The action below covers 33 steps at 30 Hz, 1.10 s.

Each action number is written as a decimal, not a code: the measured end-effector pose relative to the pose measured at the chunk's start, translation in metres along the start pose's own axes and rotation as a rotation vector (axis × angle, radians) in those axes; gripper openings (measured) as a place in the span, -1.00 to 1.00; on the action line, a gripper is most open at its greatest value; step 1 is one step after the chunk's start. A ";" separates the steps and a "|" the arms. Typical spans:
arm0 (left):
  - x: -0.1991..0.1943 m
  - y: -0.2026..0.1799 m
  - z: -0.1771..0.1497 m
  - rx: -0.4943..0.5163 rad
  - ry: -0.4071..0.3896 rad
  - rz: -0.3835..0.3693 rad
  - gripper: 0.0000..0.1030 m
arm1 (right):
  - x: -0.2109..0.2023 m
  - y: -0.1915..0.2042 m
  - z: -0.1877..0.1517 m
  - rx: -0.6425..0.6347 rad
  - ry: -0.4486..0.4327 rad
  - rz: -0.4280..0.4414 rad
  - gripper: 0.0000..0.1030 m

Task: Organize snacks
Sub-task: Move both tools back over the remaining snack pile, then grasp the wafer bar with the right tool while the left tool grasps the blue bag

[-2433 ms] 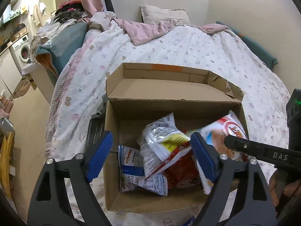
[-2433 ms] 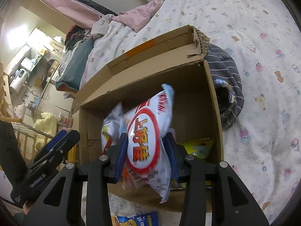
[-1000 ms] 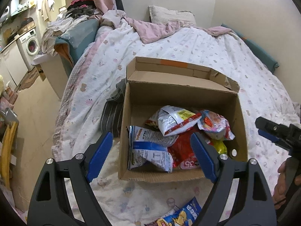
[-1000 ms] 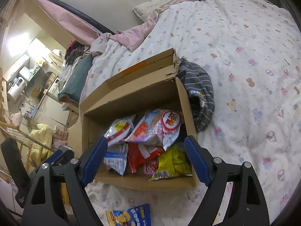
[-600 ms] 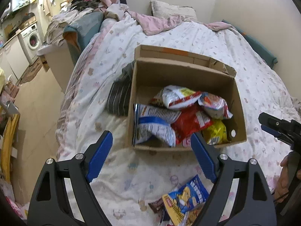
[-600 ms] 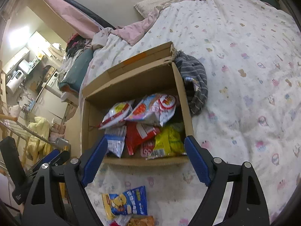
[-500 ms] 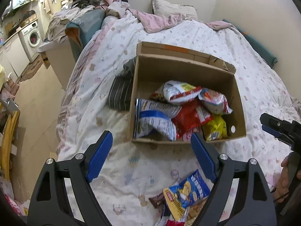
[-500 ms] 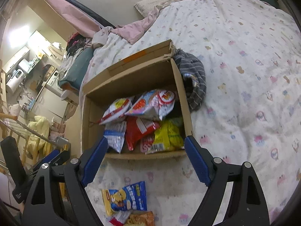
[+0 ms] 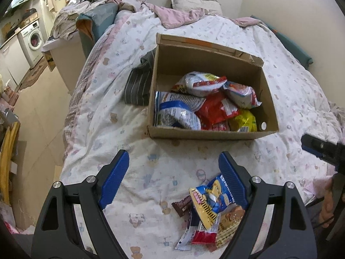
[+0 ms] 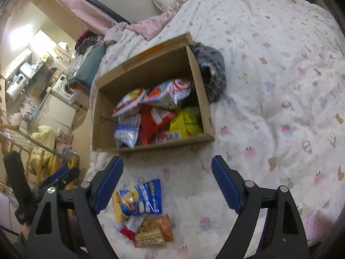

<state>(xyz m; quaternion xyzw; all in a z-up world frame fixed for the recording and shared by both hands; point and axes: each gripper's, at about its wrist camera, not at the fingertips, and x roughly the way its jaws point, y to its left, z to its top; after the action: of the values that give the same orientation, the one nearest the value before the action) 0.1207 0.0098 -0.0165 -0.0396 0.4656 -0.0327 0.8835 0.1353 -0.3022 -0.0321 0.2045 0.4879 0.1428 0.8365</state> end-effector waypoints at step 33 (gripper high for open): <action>0.017 0.005 -0.014 -0.081 0.122 -0.064 0.61 | 0.094 0.124 -0.164 -1.034 0.470 -0.107 0.52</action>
<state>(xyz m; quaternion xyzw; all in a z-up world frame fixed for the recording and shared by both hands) 0.1187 0.0121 -0.0390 -0.0881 0.5180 -0.0447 0.8497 0.0320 -0.1189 -0.1159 -0.2937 0.5373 0.3620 0.7028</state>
